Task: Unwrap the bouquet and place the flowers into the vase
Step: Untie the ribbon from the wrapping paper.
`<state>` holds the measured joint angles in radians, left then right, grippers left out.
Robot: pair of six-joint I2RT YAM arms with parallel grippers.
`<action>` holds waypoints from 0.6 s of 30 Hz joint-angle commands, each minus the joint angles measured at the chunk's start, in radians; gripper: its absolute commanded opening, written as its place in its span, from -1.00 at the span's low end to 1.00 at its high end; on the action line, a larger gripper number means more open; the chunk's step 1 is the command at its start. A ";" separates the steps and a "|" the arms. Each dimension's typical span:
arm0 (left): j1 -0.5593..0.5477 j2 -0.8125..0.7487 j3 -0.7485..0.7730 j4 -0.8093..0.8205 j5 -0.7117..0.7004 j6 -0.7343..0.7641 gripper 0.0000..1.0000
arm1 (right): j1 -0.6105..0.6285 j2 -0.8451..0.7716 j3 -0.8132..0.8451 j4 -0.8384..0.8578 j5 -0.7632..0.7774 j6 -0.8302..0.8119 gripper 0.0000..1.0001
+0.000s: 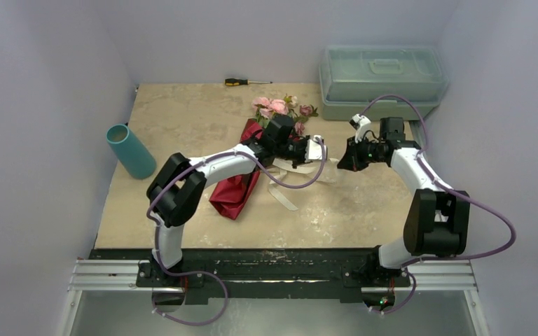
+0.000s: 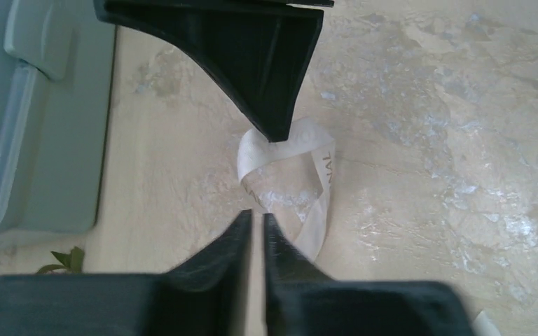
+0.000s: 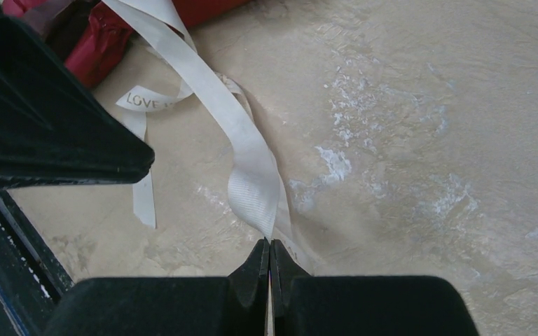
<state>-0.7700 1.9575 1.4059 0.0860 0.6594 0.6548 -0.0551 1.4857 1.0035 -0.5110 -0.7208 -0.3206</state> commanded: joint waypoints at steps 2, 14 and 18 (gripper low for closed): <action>0.030 -0.053 0.039 -0.128 0.004 0.019 -0.24 | -0.011 -0.023 0.035 0.024 -0.004 -0.001 -1.00; 0.180 -0.031 -0.107 -0.168 0.028 0.102 0.36 | -0.012 -0.097 0.078 -0.016 -0.062 0.008 -1.00; 0.187 -0.009 -0.082 -0.217 0.038 0.160 0.35 | -0.012 -0.120 0.100 -0.029 -0.078 0.028 -1.00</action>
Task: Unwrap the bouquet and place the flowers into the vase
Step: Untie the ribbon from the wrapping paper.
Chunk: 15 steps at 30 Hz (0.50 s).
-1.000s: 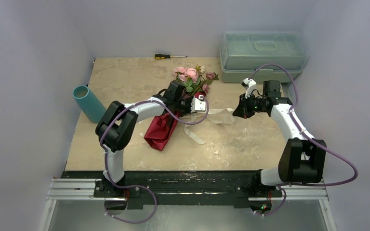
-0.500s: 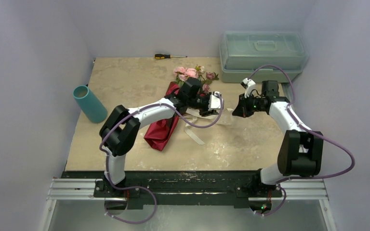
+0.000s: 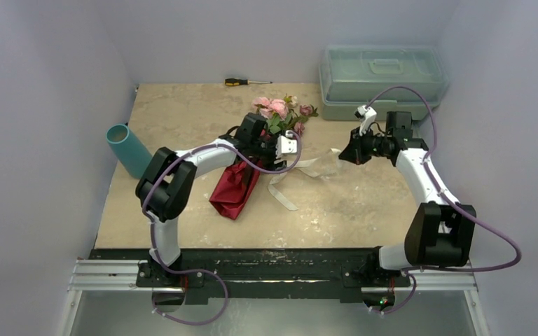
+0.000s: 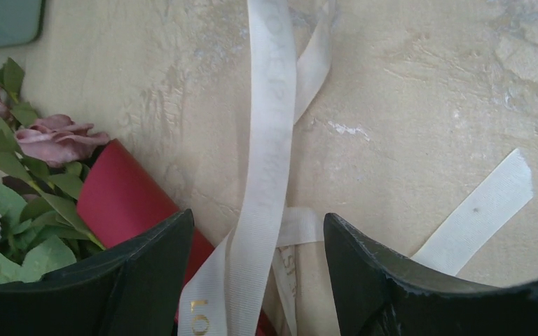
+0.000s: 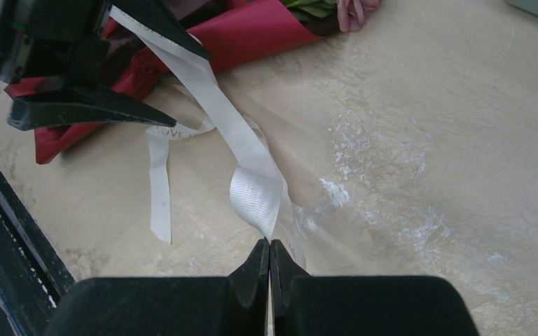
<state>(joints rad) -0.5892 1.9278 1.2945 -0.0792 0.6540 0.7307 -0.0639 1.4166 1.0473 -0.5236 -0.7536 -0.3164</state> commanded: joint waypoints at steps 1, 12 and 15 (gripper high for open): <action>0.005 0.023 0.034 -0.060 0.049 0.089 0.35 | -0.004 -0.056 0.063 -0.016 -0.050 0.035 -1.00; 0.001 0.089 0.139 -0.076 0.027 0.040 -0.45 | -0.007 -0.082 0.105 -0.042 -0.063 0.061 -1.00; -0.020 0.070 0.185 -0.071 0.066 0.006 -1.00 | -0.008 -0.077 0.090 -0.031 -0.052 0.064 -1.00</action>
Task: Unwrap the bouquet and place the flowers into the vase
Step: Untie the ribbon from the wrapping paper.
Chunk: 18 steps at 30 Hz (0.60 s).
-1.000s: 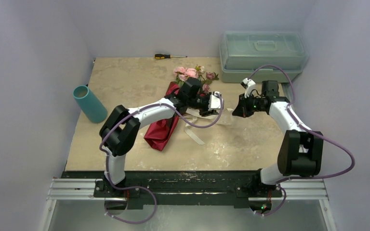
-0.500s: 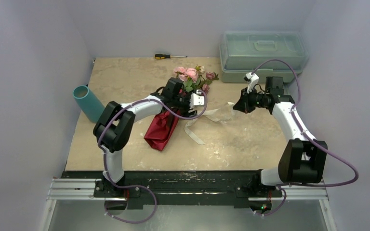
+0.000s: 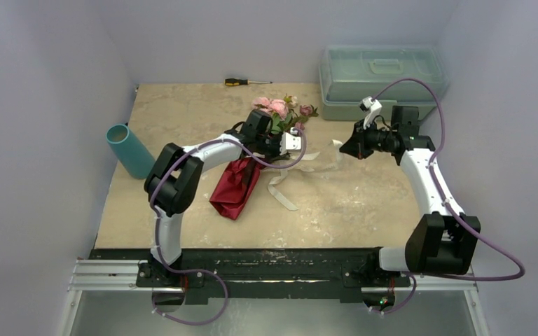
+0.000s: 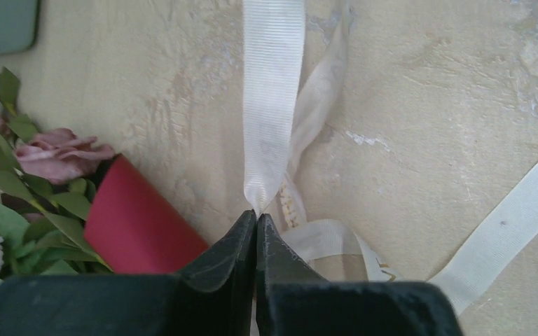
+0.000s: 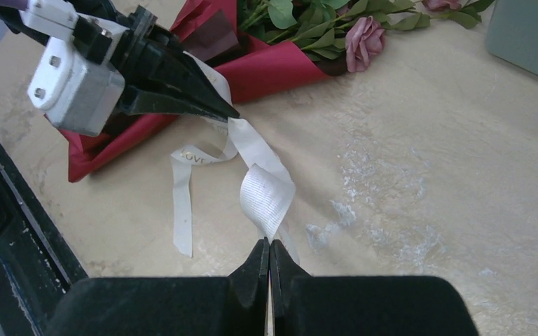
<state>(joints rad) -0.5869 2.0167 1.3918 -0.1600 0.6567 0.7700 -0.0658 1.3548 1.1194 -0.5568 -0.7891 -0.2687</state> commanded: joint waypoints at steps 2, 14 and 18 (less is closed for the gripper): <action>-0.048 -0.038 0.109 0.059 0.098 -0.096 -1.00 | -0.006 -0.004 0.006 0.027 -0.002 0.036 -1.00; -0.199 0.020 0.286 0.410 0.102 -0.448 -0.60 | -0.006 0.128 -0.041 0.105 0.109 0.060 -1.00; -0.154 -0.042 0.216 0.233 0.030 -0.375 0.14 | -0.006 0.132 -0.054 0.119 0.163 0.066 -1.00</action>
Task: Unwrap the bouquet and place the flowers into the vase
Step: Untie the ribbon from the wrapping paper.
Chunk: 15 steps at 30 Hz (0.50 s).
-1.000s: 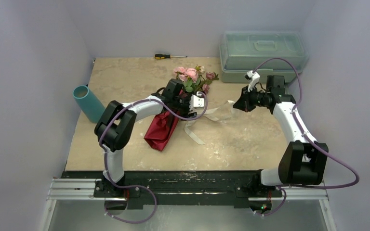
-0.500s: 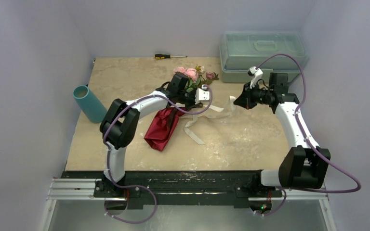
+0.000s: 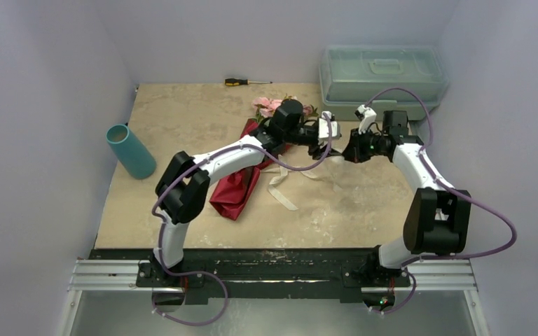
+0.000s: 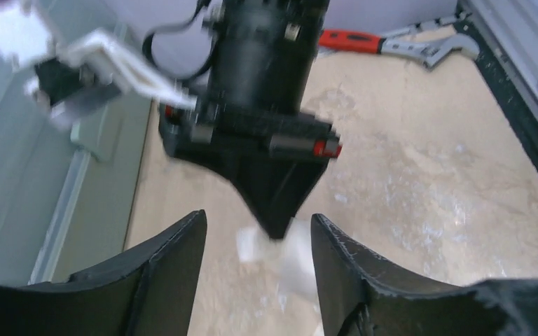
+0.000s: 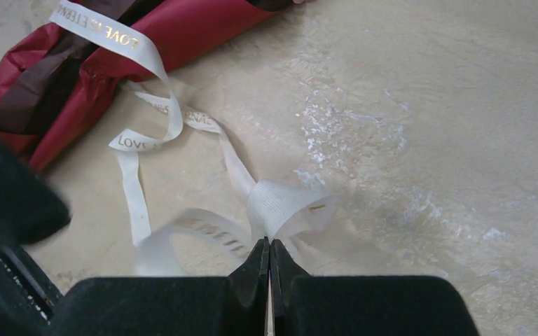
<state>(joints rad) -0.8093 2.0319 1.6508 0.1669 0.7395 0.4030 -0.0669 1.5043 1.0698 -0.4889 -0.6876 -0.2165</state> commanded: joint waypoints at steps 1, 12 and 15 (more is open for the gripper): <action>0.093 -0.075 -0.064 -0.175 -0.032 0.026 0.15 | -0.004 -0.017 -0.008 0.057 0.092 0.021 -1.00; 0.190 -0.197 -0.330 -0.565 -0.138 0.329 0.17 | -0.005 0.049 0.025 0.023 0.149 -0.005 -1.00; 0.185 -0.175 -0.356 -0.509 -0.182 0.277 0.20 | -0.005 0.065 0.041 0.009 0.158 -0.023 -1.00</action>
<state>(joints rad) -0.6086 1.8687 1.3186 -0.3401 0.6064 0.6746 -0.0669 1.5654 1.0672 -0.4641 -0.5556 -0.2085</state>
